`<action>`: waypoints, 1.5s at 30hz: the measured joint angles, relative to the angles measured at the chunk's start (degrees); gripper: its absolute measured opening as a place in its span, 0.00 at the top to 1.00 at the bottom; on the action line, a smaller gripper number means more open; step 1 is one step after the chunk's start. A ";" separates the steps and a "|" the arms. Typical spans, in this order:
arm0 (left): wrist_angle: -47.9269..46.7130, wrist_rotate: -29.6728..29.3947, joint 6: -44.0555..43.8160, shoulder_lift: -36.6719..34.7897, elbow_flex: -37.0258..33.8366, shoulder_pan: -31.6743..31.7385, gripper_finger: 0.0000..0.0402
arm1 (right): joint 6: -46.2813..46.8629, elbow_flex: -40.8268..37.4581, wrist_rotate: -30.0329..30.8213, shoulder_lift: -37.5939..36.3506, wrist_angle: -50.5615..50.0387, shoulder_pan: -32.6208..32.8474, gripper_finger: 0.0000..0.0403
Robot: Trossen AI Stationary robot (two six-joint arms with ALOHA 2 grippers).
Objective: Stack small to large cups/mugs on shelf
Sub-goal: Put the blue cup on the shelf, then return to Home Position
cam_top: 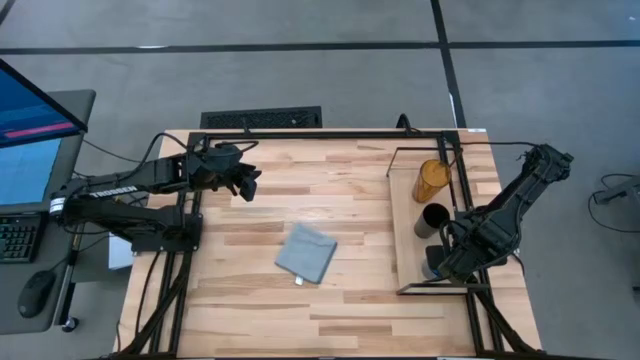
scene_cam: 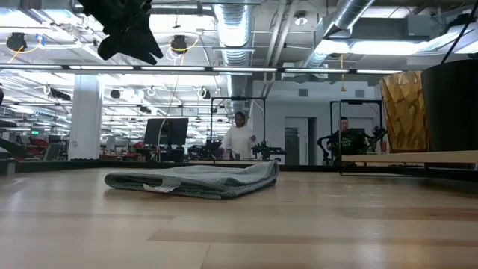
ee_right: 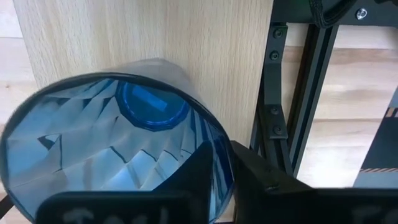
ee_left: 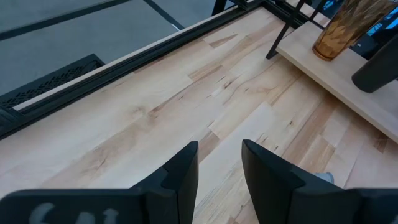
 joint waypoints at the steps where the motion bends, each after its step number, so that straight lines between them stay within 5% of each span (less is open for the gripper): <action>1: 0.00 0.02 0.00 0.01 0.00 0.00 0.72 | 0.00 0.00 -0.13 0.00 0.04 0.00 0.79; 13: 0.00 1.24 -0.32 0.01 0.00 -0.02 0.72 | -0.39 0.95 -0.32 -0.02 0.14 0.00 0.50; 27: 0.01 1.33 -0.48 0.01 0.00 -0.02 0.72 | -3.60 12.69 1.19 -0.56 -9.92 -0.20 0.46; 30: 0.50 0.50 0.02 -0.02 0.00 -0.02 0.72 | -6.53 14.79 8.35 -2.16 -10.12 -0.74 0.46; 35: 3.74 -0.41 2.90 -0.02 0.00 -0.02 0.72 | -17.00 16.86 34.57 -5.50 -9.98 -1.64 0.46; 40: 8.23 -0.37 9.37 -0.12 0.00 -0.02 0.72 | -46.27 18.25 53.59 -9.49 -9.99 -3.33 0.46; 45: 11.59 1.12 13.15 -1.38 0.00 -0.02 0.72 | -62.92 18.82 70.28 -14.39 -7.95 -5.84 0.46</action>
